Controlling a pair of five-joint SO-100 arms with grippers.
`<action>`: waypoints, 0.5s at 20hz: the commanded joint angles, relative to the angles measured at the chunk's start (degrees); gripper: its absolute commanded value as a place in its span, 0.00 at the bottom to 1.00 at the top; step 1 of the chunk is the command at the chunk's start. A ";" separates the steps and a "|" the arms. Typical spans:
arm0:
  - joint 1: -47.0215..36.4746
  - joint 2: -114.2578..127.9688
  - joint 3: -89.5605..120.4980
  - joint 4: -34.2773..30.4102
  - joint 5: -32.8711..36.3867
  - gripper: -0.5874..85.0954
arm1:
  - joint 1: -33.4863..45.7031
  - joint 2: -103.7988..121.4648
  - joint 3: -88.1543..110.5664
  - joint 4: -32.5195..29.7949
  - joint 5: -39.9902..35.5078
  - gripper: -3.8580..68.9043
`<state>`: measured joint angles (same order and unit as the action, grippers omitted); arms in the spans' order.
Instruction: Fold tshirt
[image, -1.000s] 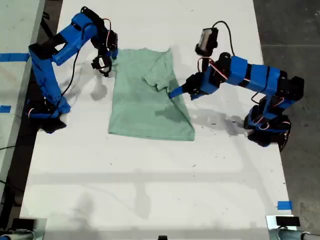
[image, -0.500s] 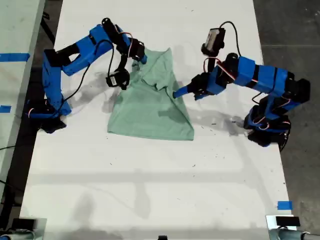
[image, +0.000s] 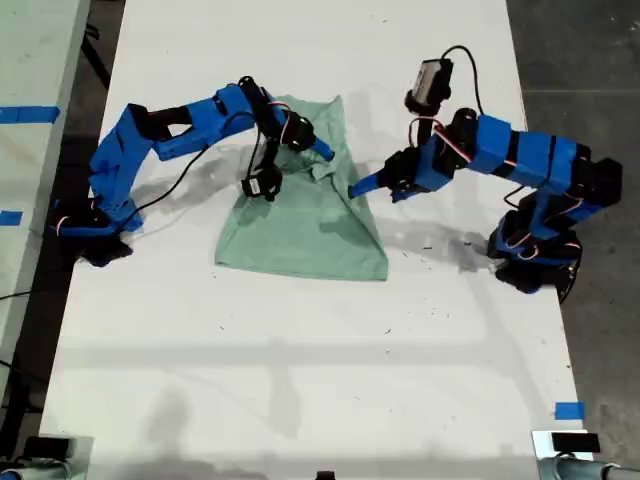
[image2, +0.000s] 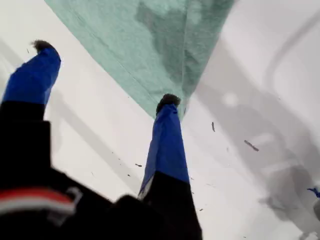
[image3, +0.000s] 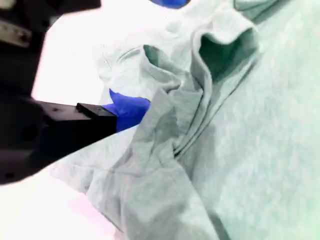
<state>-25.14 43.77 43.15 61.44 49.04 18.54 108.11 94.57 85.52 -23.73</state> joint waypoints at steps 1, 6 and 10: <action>-0.09 11.16 -3.08 8.44 -0.53 0.34 | 0.18 3.34 -0.09 -1.49 0.53 0.54; -0.18 29.62 4.22 27.16 -4.31 0.30 | 0.35 3.34 1.23 -2.20 0.26 0.54; 4.75 42.36 20.48 32.96 -13.27 0.28 | -0.18 3.34 1.85 -1.93 -0.35 0.54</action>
<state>-23.64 76.46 56.51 93.78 39.99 18.54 108.11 96.68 84.46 -23.73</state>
